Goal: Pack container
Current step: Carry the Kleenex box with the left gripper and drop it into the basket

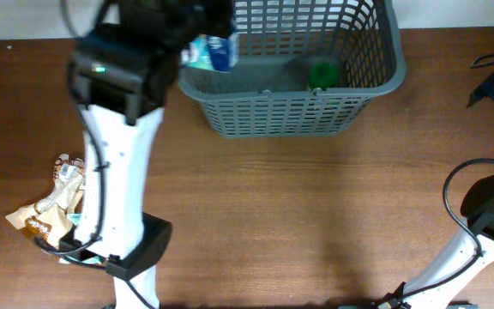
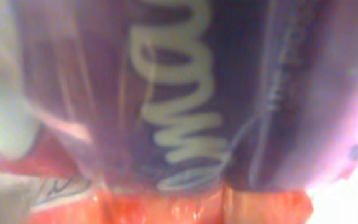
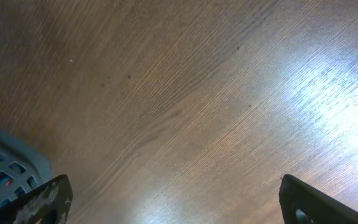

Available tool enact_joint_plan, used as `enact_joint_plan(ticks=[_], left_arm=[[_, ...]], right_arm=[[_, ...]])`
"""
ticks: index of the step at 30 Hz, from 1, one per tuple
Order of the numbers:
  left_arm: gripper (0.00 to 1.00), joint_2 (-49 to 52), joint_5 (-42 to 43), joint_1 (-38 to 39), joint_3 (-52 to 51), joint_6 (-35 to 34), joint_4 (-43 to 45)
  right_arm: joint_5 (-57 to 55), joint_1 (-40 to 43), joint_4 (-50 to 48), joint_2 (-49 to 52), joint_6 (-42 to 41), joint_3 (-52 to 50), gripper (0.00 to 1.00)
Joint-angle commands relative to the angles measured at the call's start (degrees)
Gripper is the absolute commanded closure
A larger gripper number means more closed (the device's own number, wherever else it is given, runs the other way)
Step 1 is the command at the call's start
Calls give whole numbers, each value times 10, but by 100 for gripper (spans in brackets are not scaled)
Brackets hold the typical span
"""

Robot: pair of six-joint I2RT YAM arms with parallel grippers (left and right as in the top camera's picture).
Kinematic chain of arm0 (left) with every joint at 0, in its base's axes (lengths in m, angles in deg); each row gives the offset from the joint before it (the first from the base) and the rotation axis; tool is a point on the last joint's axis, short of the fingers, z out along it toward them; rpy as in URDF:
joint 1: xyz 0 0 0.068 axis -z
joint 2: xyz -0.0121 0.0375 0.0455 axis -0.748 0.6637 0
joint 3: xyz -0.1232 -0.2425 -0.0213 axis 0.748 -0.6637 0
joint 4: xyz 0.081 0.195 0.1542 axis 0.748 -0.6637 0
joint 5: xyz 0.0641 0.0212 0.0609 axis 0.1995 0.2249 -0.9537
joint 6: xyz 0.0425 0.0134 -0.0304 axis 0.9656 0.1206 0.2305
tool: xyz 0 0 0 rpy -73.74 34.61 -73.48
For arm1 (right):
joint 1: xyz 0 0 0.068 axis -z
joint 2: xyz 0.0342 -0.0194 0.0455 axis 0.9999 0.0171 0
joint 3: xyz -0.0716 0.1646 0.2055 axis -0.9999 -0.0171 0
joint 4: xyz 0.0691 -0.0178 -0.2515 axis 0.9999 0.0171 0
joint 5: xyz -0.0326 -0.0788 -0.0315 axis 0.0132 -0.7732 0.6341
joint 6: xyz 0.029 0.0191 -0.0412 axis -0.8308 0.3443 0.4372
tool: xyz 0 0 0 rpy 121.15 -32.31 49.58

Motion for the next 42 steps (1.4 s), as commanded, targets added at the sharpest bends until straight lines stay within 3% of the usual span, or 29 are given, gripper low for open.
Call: enact_joint_plan(ticks=[1,14,19,30,32,35,40,42], left_arm=[[98,-1,-38,20,-12,51,26],[98,38,-37,16,-142,56,131],[87,63,-38,15,-142,55,134],[87,90,-37,15,-159,46,128],[73,90,-37,15,-163,46,128],[44,90,-37,15,-164,46,128],[28,90,-38,15,-164,46,128],[28,90,-38,15,-164,46,128]], right_arm=[[5,0,0,-7,-6,-3,1],[5,0,0,-7,-6,-3,1],[5,0,0,-7,-6,-3,1],[5,0,0,-7,-6,-3,1],[5,0,0,-7,-6,-3,1],[5,0,0,-7,-6,-3,1],[5,0,0,-7,-6,-3,1],[5,0,0,-7,-6,-3,1]])
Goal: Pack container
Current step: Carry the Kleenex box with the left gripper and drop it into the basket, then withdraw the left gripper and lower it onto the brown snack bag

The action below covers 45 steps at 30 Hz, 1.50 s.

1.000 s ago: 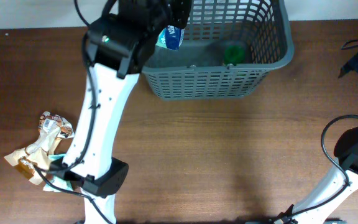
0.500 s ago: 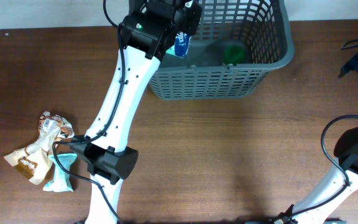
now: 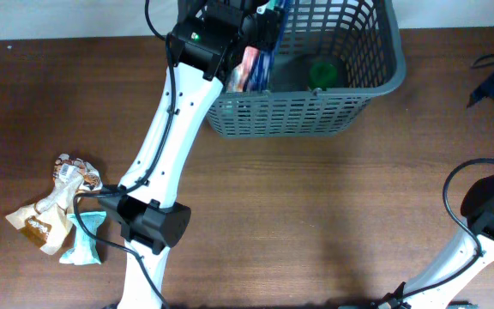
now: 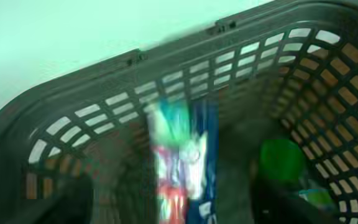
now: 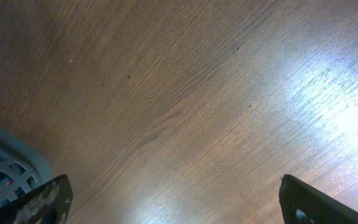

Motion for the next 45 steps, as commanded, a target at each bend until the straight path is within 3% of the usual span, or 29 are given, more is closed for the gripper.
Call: enact_joint_plan(ticks=[1,10,15,20,31,37,45], left_arm=[[28,1,-7,-4,0,4,1],[26,-31,-92,-5,4,5,1],[13,-100,-201,-5,4,2,-29],[0,-161,-311,-25,4,-94,-129],[0,-205,-310,-171,4,-396,-405],[0,-207,-197,-259,-30,-452,-404],[1,-207,-90,-368,-207,-663,-404]], right_arm=[[5,0,0,-7,-6,-3,1],[5,0,0,-7,-6,-3,1],[5,0,0,-7,-6,-3,1],[5,0,0,-7,-6,-3,1],[5,0,0,-7,-6,-3,1],[5,0,0,-7,-6,-3,1],[5,0,0,-7,-6,-3,1]])
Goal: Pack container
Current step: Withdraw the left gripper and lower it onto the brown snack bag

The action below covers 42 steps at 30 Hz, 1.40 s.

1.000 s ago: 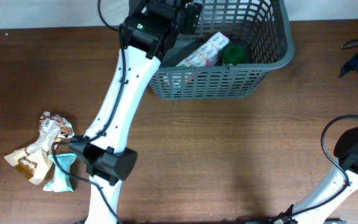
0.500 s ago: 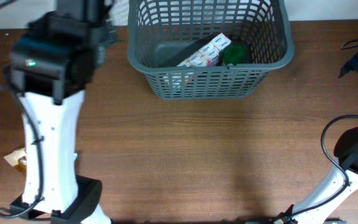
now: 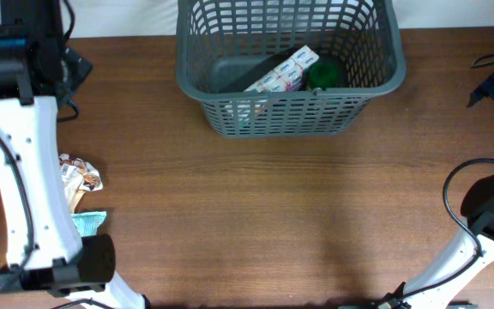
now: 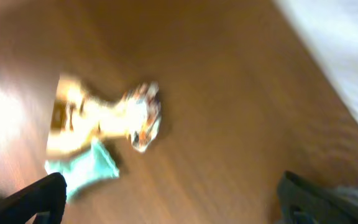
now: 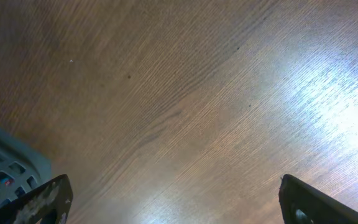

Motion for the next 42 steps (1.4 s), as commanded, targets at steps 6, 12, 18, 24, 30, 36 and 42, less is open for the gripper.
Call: enact_joint_plan(ticks=[6,12,18,24,30,36,42], left_arm=[[1,3,97,-95,-243,-235,47],[1,3,193,-163,-365,-238,123],[1,3,254,-249,-470,-258,205],[1,3,256,-287,-518,-258,215],[1,3,209,-290,-521,-258,261],[1,3,210,-290,-521,-258,307],[1,3,235,-290,-521,-323,352]], right_arm=[[5,0,0,-7,-6,-3,1],[5,0,0,-7,-6,-3,1],[5,0,0,-7,-6,-3,1],[5,0,0,-7,-6,-3,1],[5,0,0,-7,-6,-3,1],[5,0,0,-7,-6,-3,1],[5,0,0,-7,-6,-3,1]])
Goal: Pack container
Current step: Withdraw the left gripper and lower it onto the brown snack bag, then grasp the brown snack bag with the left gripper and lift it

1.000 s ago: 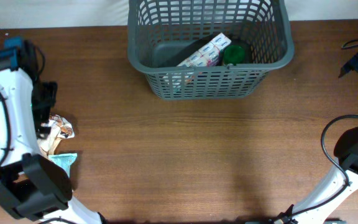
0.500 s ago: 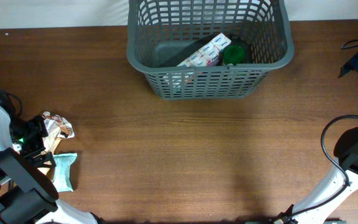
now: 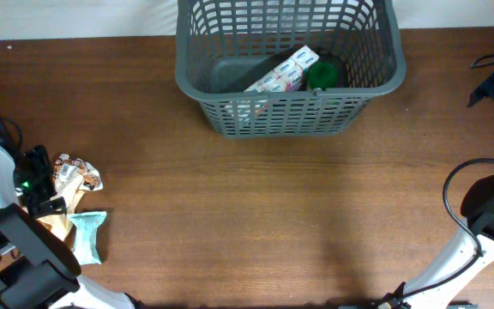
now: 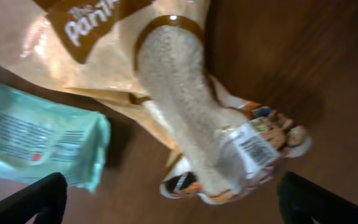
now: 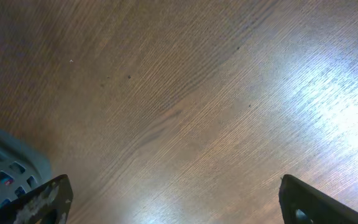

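Observation:
A grey slatted basket (image 3: 290,116) stands at the back of the table. Inside it lie a white, red and blue packet (image 3: 281,70) and a green object (image 3: 322,75). At the far left lies a small pile of snacks: a beige and brown bag (image 4: 98,68), a clear packet with a barcode (image 4: 235,155) and a mint-green packet (image 4: 36,140). My left gripper (image 4: 176,202) hangs open just above this pile, holding nothing. My right gripper (image 5: 176,205) is open over bare wood at the right.
The snack pile (image 3: 75,176) sits near the table's left edge, with the mint packet (image 3: 87,236) nearest the front. The right arm (image 3: 487,219) stands at the front right, and black cables lie at the far right. A basket corner (image 5: 5,168) shows in the right wrist view.
My left arm was raised at the back left, seeing the snack pile from afar. Now it is low, directly over the pile, still open. The right arm has not moved.
My left gripper first held a packet by the basket's left rim. Then it was over the basket with the packet showing inside. Later the packet lay in the basket and the arm was back at the left. Now it hangs open over the snack pile.

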Available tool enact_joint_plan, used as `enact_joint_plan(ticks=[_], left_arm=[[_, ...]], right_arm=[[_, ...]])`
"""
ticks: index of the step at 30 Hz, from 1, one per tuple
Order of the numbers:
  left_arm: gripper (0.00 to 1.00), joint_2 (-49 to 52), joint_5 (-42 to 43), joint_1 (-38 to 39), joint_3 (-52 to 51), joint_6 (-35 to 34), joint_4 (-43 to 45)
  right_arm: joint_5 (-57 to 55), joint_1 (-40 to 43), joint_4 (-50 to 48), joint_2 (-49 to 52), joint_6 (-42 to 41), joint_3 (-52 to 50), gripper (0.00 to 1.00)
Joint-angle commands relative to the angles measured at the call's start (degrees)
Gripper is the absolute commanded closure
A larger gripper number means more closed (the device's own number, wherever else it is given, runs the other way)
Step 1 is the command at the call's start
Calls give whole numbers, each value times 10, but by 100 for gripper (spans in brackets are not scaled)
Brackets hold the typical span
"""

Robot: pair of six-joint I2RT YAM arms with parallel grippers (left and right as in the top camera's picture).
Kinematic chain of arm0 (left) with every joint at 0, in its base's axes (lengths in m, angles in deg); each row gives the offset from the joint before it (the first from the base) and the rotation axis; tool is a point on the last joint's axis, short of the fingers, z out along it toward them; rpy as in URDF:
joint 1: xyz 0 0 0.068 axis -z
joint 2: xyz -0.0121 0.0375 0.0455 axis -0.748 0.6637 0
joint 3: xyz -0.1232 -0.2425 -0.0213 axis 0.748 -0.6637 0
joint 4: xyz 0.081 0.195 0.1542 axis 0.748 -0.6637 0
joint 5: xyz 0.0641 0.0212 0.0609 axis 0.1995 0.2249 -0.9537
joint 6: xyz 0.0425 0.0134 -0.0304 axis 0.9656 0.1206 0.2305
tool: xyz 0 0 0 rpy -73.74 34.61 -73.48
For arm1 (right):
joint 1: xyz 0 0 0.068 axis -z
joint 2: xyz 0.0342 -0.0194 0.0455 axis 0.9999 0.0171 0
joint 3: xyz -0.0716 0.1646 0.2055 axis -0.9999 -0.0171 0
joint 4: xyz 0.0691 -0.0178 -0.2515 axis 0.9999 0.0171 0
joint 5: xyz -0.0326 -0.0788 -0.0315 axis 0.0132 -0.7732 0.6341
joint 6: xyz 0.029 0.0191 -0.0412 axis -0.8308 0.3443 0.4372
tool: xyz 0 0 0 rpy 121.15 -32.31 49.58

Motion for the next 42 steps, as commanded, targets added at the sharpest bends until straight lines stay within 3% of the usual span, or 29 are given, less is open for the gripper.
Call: enact_joint_plan(ticks=[1,12,19,31,42], left_arm=[[1,2,13,-2,-3,-77,3],[1,2,-9,-2,-3,-235,5],[1,10,-61,-2,-3,-236,21],[1,91,-57,-2,-3,-235,48],[1,117,-59,-2,-3,-192,101]], right_arm=[[5,0,0,-7,-6,-3,1],[5,0,0,-7,-6,-3,1],[5,0,0,-7,-6,-3,1],[5,0,0,-7,-6,-3,1],[5,0,0,-7,-6,-3,1]])
